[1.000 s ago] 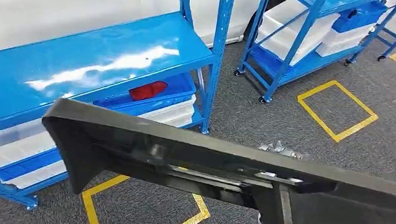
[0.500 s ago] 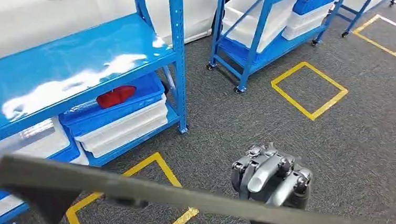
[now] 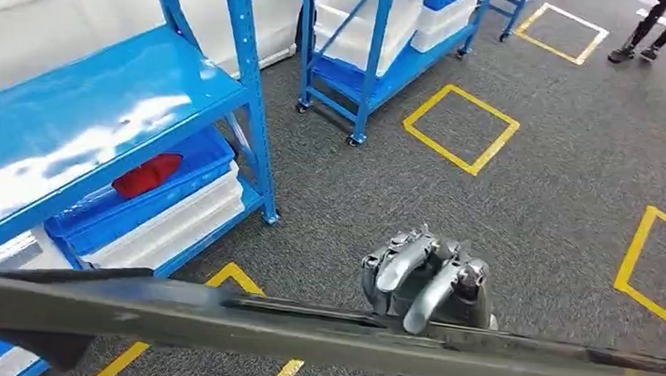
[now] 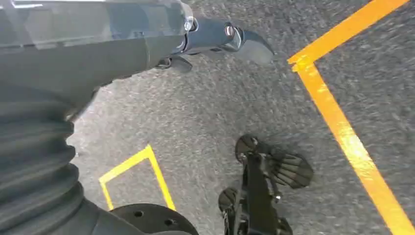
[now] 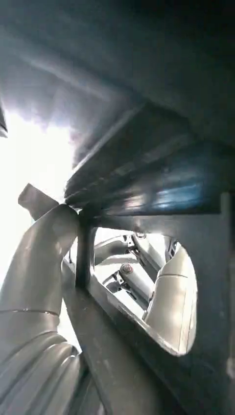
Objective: Take the parts from the cabinet and place them on the table.
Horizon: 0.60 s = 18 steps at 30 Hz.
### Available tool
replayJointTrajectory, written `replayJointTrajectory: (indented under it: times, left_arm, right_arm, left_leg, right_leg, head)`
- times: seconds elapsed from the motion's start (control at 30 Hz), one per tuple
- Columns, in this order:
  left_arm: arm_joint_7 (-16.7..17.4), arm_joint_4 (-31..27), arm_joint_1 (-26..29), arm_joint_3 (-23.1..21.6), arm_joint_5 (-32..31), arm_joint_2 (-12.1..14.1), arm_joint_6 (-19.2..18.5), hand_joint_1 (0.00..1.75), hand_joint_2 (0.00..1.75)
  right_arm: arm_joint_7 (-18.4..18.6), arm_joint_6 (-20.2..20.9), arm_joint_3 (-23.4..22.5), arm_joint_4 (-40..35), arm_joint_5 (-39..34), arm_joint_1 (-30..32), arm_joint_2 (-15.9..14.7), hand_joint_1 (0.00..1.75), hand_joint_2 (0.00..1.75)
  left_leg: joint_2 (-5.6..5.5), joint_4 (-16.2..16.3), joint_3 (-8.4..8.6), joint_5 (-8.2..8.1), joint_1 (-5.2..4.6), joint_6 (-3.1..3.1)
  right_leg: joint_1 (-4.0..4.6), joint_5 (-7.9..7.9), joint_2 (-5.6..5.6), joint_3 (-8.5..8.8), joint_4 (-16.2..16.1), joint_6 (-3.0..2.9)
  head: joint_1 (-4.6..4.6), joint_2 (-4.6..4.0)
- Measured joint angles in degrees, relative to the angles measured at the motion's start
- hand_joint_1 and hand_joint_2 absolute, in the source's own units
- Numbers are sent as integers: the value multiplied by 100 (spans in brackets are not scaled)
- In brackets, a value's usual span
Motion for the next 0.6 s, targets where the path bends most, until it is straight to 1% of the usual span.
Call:
replayJointTrajectory:
  times: [0.03,0.07,0.1,0.13,0.17,0.23,0.27,0.3,0.33,0.37,0.4,0.43,0.47,0.5,0.53,0.57,0.6]
  left_arm:
    - [9,0,-8,0,2,-9,20,0,175]
    - [9,0,-19,0,15,-13,31,0,175]
    - [9,0,-27,0,26,-24,35,0,175]
    - [9,0,-29,0,44,-26,51,0,175]
    - [0,0,-28,0,81,-35,66,0,175]
    - [-11,0,-33,9,136,-41,83,0,175]
    - [-15,0,-47,11,140,-59,79,0,175]
    - [-20,0,-64,11,138,-66,59,0,175]
    - [-28,0,-64,11,127,-66,31,0,175]
    - [-33,0,-61,11,125,-79,9,0,175]
    - [-37,2,-49,11,120,-96,5,0,175]
    - [-46,4,-37,11,120,-103,5,0,175]
    - [-55,4,-22,13,120,-107,-4,0,175]
    - [-63,2,-16,13,122,-107,-11,0,175]
    - [-72,2,-21,13,129,-107,-9,0,175]
    - [-90,2,-29,15,140,-107,2,0,175]
    - [-114,2,-31,20,146,-107,13,0,175]
  right_arm:
    - [-11,-2,9,59,-20,-34,0,175,175]
    - [-35,0,22,125,-54,-88,0,175,175]
    - [-59,2,40,191,-90,-152,0,175,175]
    - [-77,7,55,259,-112,-215,0,175,175]
    - [-101,17,85,335,-123,-275,0,175,175]
    - [-138,17,120,466,-142,-320,-4,175,175]
    - [-149,17,138,510,-147,-336,-7,175,175]
    - [-157,17,162,549,-149,-360,-7,175,175]
    - [-173,15,182,580,-153,-413,-9,175,175]
    - [-170,13,206,611,-155,-468,-2,175,175]
    - [-171,9,245,647,-166,-494,-2,175,175]
    - [-170,2,267,678,-179,-503,-2,175,175]
    - [-168,-4,289,713,-188,-504,-2,175,175]
    - [-164,-4,306,746,-190,-508,0,175,175]
    - [-160,-2,332,779,-203,-525,0,175,175]
    - [-160,7,352,803,-214,-542,0,175,175]
    - [-160,17,374,822,-236,-564,4,175,175]
  left_leg:
    - [65,0,13,-14,0,-9]
    - [123,0,34,-27,0,-25]
    - [169,0,63,-45,-3,-44]
    - [216,0,83,-66,-28,-77]
    - [264,15,85,-90,-57,-116]
    - [382,-11,114,-102,-58,-169]
    - [453,-22,140,-108,-67,-203]
    - [365,19,129,-167,-32,-246]
    - [105,174,83,-284,-25,-256]
    - [-32,520,-74,-498,-23,-252]
    - [-107,999,-303,-729,-23,-259]
    - [-144,1472,-542,-907,-23,-266]
    - [-163,1797,-723,-966,-23,-269]
    - [-165,1820,-772,-867,-23,-266]
    - [-167,1577,-698,-643,-23,-258]
    - [-184,1120,-520,-346,-20,-247]
    - [-273,580,-292,-52,-11,-231]
  right_leg:
    - [-2,215,-26,170,-326,-10]
    - [1,455,-77,420,-803,-30]
    - [19,666,-237,697,-1312,-65]
    - [78,625,-529,856,-1634,-102]
    - [114,641,-462,846,-1664,-162]
    - [129,630,-336,813,-1650,-201]
    - [129,643,-267,813,-1676,-240]
    - [58,678,-206,858,-1731,-289]
    - [60,682,-156,862,-1746,-318]
    - [62,689,-110,860,-1745,-352]
    - [68,689,-45,860,-1745,-365]
    - [81,685,33,859,-1740,-373]
    - [88,685,109,859,-1734,-374]
    - [90,684,186,865,-1726,-373]
    - [89,681,261,868,-1715,-373]
    - [84,672,341,874,-1698,-361]
    - [79,657,413,881,-1672,-341]
  head:
    - [0,2]
    - [0,0]
    - [0,0]
    - [0,2]
    - [-2,2]
    - [0,0]
    - [-2,0]
    - [-2,2]
    - [0,0]
    - [-4,2]
    - [-2,2]
    - [-2,0]
    - [-2,0]
    - [-2,2]
    - [-2,0]
    - [-2,2]
    - [-2,0]
